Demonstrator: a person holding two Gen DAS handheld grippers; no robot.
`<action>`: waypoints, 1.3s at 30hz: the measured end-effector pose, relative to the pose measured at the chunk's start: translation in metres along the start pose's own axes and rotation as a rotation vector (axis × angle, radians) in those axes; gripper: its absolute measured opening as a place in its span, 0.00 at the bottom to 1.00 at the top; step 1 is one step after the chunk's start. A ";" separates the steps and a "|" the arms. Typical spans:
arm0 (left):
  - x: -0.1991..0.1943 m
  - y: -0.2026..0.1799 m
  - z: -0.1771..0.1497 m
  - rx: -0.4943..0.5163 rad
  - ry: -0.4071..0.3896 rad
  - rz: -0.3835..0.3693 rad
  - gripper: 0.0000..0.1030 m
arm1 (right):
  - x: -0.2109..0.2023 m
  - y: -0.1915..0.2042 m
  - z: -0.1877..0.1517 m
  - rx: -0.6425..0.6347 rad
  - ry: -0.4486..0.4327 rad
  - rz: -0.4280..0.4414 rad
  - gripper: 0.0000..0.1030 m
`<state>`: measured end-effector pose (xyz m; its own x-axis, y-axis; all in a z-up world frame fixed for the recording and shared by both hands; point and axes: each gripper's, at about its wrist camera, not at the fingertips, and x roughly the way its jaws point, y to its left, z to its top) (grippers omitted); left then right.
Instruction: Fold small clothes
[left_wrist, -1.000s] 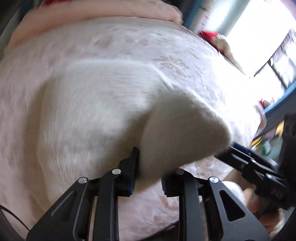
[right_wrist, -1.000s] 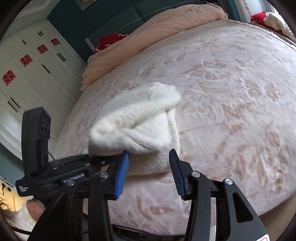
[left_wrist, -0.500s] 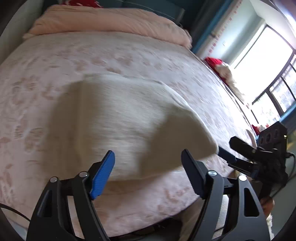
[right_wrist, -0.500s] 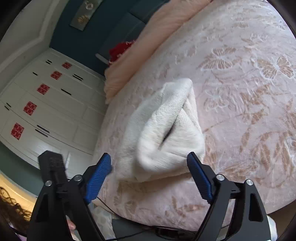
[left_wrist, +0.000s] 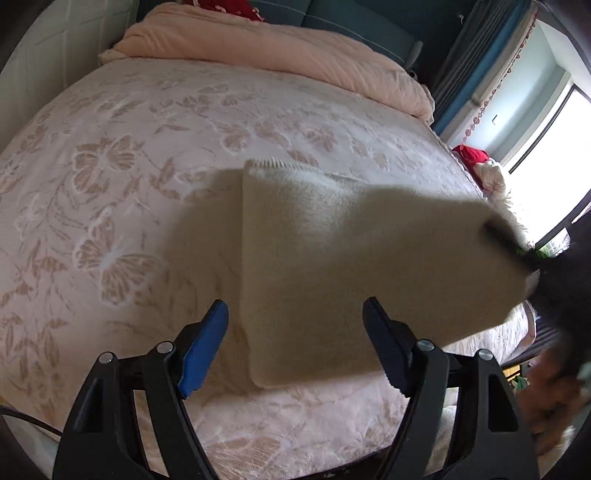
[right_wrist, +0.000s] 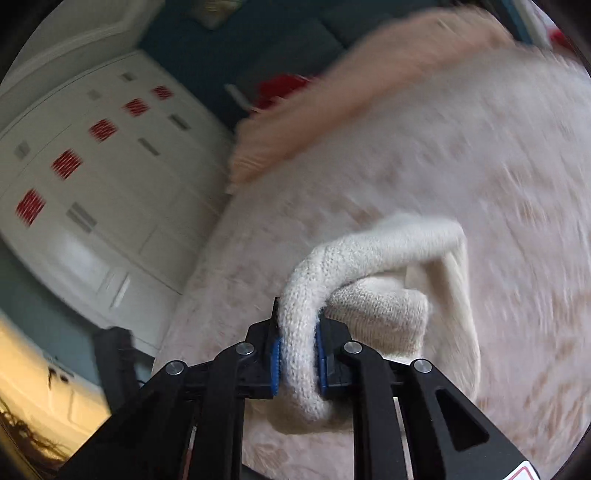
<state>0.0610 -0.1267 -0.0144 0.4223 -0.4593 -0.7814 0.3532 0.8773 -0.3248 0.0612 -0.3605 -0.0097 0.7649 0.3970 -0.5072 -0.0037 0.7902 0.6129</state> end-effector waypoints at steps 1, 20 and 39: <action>0.000 0.000 0.000 0.004 -0.001 0.004 0.71 | 0.004 -0.009 -0.006 -0.002 0.012 -0.051 0.13; 0.044 -0.021 -0.010 0.039 0.083 0.096 0.71 | 0.004 -0.033 -0.071 -0.089 0.049 -0.406 0.01; 0.076 0.049 -0.020 -0.356 0.206 -0.161 0.91 | 0.022 -0.117 -0.078 0.257 0.175 -0.274 0.81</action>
<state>0.0933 -0.1153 -0.1005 0.1973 -0.5884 -0.7841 0.0755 0.8066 -0.5863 0.0276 -0.4080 -0.1402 0.5941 0.2795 -0.7543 0.3627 0.7439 0.5613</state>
